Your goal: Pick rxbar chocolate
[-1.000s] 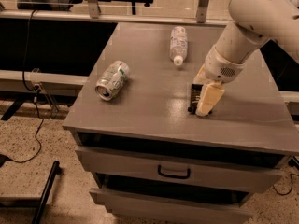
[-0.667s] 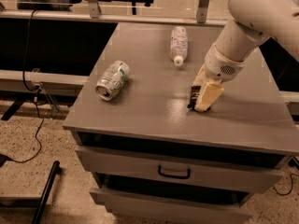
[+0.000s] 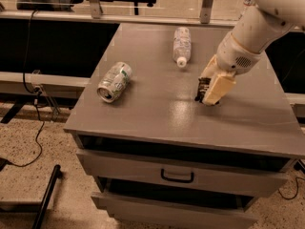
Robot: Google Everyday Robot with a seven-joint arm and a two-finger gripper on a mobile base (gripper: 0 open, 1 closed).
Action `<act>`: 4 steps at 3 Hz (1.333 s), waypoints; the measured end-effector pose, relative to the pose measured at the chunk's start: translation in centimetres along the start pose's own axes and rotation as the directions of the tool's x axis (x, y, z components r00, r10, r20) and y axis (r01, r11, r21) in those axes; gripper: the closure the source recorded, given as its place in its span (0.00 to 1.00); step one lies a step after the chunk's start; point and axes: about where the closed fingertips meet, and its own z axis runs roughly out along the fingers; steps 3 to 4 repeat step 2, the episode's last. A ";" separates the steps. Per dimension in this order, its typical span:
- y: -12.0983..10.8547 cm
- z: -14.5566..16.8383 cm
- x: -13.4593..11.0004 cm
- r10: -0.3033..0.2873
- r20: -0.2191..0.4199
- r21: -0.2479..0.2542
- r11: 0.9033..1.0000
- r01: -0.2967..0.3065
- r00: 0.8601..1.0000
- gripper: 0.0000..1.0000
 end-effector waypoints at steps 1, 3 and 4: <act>-0.2 -2.5 -0.7 0.001 0.067 0.016 1.000 -0.002 0.998 1.00; -0.4 -3.1 -1.1 -0.001 0.083 0.023 1.000 0.000 0.997 1.00; -0.4 -3.1 -1.1 -0.001 0.083 0.023 1.000 0.000 0.997 1.00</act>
Offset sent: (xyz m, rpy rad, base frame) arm 0.0003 -0.0022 0.0273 0.0681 -0.0222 -0.0031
